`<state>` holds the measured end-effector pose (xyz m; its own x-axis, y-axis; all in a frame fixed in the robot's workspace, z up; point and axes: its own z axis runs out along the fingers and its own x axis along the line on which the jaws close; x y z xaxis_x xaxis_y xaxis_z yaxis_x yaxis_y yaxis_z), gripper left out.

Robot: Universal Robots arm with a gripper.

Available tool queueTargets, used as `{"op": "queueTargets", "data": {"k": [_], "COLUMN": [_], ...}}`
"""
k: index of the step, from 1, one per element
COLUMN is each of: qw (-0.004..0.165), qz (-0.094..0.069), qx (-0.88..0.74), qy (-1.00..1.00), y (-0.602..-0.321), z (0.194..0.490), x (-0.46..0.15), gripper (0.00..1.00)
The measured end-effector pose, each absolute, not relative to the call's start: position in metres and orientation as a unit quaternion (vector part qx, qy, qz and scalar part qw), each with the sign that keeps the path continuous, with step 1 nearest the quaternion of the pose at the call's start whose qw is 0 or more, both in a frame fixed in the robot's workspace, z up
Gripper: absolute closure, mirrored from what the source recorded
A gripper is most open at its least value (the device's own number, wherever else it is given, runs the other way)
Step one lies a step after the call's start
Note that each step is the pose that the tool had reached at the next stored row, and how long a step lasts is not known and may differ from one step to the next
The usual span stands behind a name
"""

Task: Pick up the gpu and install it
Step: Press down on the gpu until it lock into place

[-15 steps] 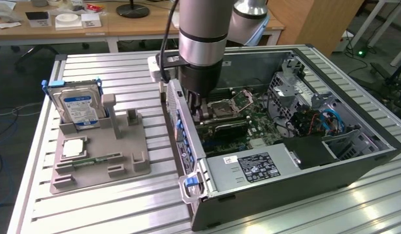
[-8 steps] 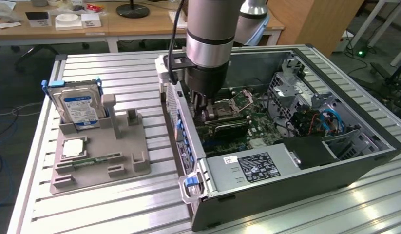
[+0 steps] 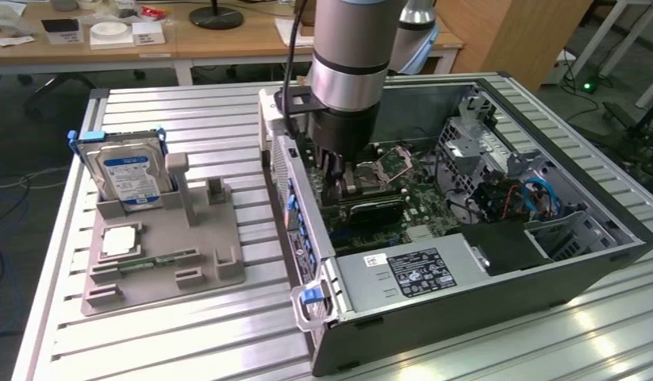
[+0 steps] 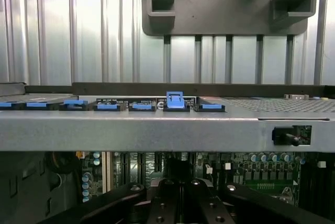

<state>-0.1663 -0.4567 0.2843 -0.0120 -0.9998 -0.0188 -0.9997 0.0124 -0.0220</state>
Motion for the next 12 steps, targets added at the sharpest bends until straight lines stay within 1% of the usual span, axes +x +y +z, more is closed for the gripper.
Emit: {"op": "queueTargets", "data": {"k": [12], "qw": [0.013], "qz": [-0.001], "qx": [-0.703], "qy": [0.711], "y": [-0.456], "z": [0.278], "x": [-0.149], "gripper": [0.90]}}
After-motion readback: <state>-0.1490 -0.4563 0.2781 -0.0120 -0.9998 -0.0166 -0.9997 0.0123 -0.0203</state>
